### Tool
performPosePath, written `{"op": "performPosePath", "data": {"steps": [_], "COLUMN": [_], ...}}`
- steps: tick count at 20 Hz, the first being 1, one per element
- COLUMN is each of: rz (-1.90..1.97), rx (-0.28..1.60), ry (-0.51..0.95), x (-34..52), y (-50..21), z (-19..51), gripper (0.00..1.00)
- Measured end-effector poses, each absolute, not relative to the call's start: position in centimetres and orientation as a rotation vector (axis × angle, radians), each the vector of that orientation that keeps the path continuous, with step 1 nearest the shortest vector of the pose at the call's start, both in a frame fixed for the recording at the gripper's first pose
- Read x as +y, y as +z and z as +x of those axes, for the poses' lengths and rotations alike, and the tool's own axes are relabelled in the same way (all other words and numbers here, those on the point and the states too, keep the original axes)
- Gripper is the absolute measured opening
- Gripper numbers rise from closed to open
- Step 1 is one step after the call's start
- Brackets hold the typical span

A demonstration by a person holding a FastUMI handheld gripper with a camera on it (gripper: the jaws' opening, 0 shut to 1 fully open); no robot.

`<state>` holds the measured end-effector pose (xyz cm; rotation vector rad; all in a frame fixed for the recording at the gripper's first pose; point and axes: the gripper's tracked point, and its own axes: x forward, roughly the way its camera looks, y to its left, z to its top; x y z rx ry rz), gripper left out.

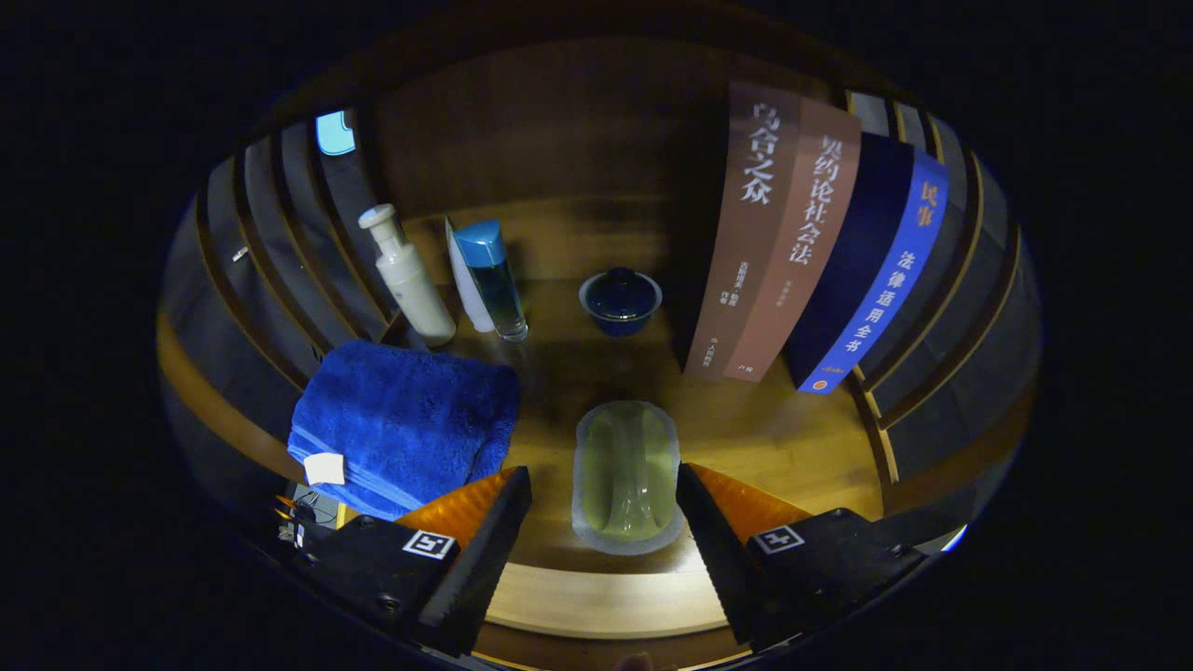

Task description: Pull open the drawer, take out the items inside it, and place them on the countertop above the cabinet.

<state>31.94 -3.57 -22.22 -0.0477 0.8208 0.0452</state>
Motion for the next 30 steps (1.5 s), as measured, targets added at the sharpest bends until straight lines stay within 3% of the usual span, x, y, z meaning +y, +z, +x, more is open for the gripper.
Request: {"op": "performPosePath", "data": {"steps": [15,22,30], "rz": [-0.108,-0.052,-0.049], "rx": [0.189,0.094,0.151], "ry": [0.107,0.121,0.092], "x": [-3.7,-1.6,-2.2], "y": [-13.0,-21.5,-31.5], "z": [12.0,3.0,2.6], "gripper": [0.99,0.98,0.99]}}
